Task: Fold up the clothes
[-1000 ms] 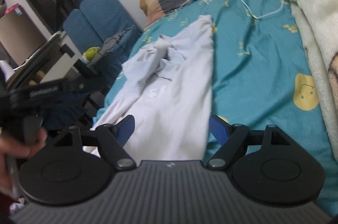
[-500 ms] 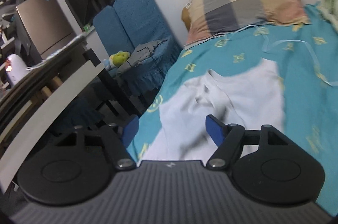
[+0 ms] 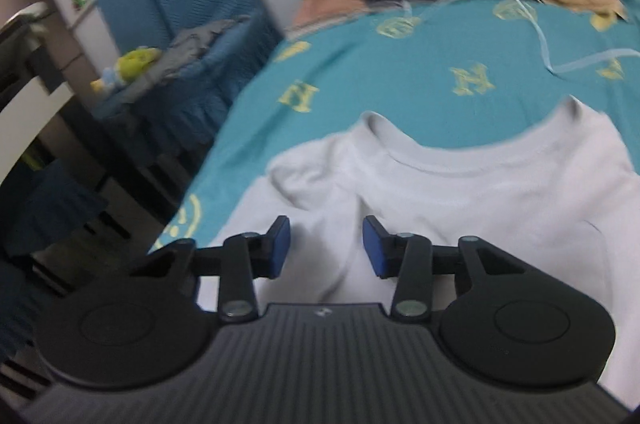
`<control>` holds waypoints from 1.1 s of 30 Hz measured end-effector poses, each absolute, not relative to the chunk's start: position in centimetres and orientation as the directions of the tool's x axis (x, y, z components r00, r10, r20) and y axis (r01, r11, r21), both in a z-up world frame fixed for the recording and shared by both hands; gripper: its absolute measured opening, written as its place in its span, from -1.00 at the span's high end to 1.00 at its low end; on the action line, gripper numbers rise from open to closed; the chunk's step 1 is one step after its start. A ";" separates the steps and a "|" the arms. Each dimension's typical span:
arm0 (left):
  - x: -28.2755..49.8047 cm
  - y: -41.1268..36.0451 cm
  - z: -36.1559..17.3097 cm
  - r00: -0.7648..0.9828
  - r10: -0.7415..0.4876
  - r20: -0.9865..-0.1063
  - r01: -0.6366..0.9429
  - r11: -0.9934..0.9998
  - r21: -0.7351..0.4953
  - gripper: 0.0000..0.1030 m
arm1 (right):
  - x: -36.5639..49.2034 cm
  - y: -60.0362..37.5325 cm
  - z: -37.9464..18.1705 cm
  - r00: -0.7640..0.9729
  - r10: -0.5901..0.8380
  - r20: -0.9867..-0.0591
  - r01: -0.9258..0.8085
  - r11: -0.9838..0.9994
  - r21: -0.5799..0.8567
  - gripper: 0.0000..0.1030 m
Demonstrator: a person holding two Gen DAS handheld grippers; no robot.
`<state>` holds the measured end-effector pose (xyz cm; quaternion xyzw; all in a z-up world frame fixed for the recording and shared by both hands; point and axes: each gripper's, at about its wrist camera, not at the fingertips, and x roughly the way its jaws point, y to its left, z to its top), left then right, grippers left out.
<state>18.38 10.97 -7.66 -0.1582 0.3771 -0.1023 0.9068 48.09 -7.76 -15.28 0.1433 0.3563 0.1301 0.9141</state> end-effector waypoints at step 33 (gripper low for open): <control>16.8 9.3 -7.2 0.690 -0.278 -0.668 0.122 0.955 -0.272 -0.51 | 30.1 -16.2 -8.2 0.829 0.252 -0.500 -0.049 0.922 0.383 0.90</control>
